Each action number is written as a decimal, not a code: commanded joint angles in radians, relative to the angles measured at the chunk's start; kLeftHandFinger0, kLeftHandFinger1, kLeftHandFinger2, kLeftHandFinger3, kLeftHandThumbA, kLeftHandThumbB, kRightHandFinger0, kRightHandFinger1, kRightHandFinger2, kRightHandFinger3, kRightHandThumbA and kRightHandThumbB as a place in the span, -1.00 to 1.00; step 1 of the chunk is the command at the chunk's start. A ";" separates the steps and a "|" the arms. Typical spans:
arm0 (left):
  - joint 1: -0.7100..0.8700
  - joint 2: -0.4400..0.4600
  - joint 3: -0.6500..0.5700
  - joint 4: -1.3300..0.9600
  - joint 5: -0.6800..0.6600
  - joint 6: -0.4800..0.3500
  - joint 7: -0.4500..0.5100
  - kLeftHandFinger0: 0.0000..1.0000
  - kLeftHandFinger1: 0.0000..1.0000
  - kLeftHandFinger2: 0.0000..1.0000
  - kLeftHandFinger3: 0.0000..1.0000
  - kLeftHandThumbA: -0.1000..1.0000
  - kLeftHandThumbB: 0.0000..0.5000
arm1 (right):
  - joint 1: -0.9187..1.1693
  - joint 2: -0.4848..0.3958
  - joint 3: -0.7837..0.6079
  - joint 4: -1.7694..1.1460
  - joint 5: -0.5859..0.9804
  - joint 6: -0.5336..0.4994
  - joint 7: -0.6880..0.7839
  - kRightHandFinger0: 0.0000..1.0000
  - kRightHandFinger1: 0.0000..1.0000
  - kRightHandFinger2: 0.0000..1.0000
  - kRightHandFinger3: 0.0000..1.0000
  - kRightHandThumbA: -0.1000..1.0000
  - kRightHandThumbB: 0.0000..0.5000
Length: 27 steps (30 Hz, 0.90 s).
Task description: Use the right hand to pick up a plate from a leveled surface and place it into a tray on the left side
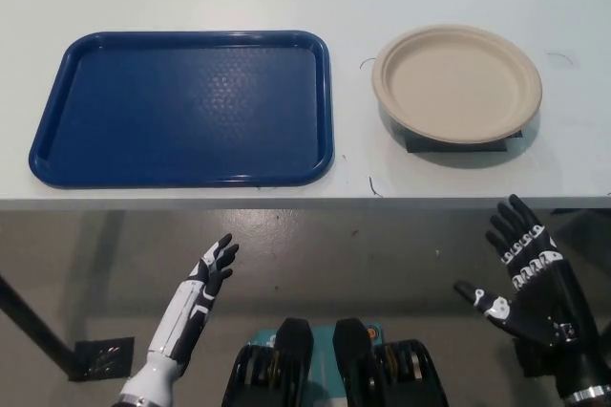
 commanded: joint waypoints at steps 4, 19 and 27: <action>-0.030 0.017 -0.002 -0.021 0.021 -0.083 -0.009 1.00 1.00 1.00 1.00 1.00 -0.54 | -0.120 0.015 -0.143 -0.116 0.969 0.432 -0.124 1.00 1.00 1.00 1.00 1.00 0.31; -0.034 0.012 -0.002 -0.020 0.013 -0.082 -0.012 1.00 1.00 1.00 1.00 1.00 -0.63 | -0.165 0.059 -0.173 -0.054 0.941 0.479 -0.123 1.00 1.00 1.00 1.00 1.00 0.25; -0.032 0.011 -0.001 -0.028 0.012 -0.070 -0.012 1.00 1.00 1.00 1.00 1.00 -0.60 | -0.183 0.065 -0.175 -0.040 0.938 0.492 -0.136 1.00 1.00 1.00 1.00 1.00 0.24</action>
